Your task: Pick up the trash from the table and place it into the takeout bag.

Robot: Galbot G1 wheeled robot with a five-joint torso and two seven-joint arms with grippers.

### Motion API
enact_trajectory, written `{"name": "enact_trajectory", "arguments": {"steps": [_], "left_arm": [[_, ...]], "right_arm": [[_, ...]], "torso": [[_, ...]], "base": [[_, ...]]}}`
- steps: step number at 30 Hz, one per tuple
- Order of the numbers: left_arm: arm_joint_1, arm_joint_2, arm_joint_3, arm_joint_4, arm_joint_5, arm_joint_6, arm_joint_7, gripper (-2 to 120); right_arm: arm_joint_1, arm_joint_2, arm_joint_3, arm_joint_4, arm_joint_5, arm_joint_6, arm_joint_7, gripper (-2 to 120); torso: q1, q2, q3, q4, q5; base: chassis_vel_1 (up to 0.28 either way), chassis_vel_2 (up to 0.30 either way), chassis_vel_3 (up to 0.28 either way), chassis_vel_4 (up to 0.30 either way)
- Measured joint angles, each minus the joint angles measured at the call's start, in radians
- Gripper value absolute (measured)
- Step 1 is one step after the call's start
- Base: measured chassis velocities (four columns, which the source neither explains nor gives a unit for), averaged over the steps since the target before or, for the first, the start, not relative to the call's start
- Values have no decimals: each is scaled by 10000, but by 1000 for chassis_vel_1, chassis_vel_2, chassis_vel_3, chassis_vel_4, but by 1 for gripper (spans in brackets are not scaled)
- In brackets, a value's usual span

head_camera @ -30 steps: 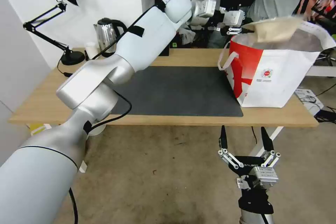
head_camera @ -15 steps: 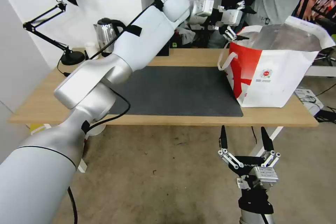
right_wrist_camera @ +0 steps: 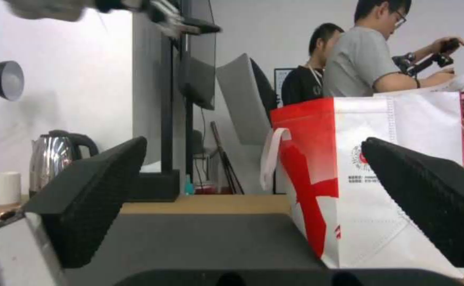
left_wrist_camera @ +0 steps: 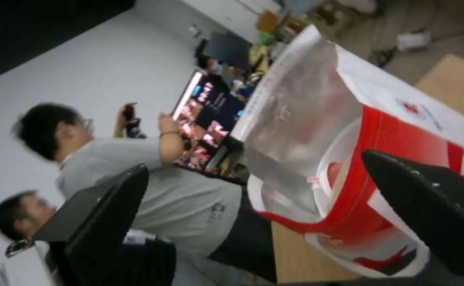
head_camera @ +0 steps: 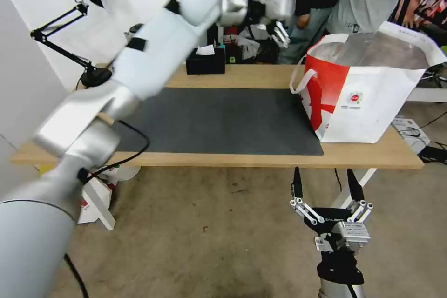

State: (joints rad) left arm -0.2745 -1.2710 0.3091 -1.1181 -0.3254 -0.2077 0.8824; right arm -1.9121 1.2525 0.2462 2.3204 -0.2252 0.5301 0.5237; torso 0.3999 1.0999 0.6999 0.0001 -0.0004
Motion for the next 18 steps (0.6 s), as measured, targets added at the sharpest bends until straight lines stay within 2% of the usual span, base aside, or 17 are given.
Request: {"name": "enact_trajectory", "arguments": {"steps": [3,12,16,18], "left_arm": [[493,888,-339,-1196,-472,652,-451,100],[1282,1828,-1067,-2471,-1052,1079,-927,100],[1776,2244,-1530,-3003,-1350,1177,-1390,100],[2247,2593,-1913,-3424,-1512,1234,-1894,100]], "right_arm": [[0,0,0,0,1,0,-1,100],[0,0,0,0,1,0,0,100],[0,0,0,0,1,0,0,100],[0,1,0,0,0,0,0,100]], "torso": [[0,0,0,2,0],[0,0,0,-2,2],[0,0,0,-4,4],[1,0,0,-4,4]], "base": [[0,0,0,0],[0,0,0,0],[0,0,0,0],[0,0,0,0]]}}
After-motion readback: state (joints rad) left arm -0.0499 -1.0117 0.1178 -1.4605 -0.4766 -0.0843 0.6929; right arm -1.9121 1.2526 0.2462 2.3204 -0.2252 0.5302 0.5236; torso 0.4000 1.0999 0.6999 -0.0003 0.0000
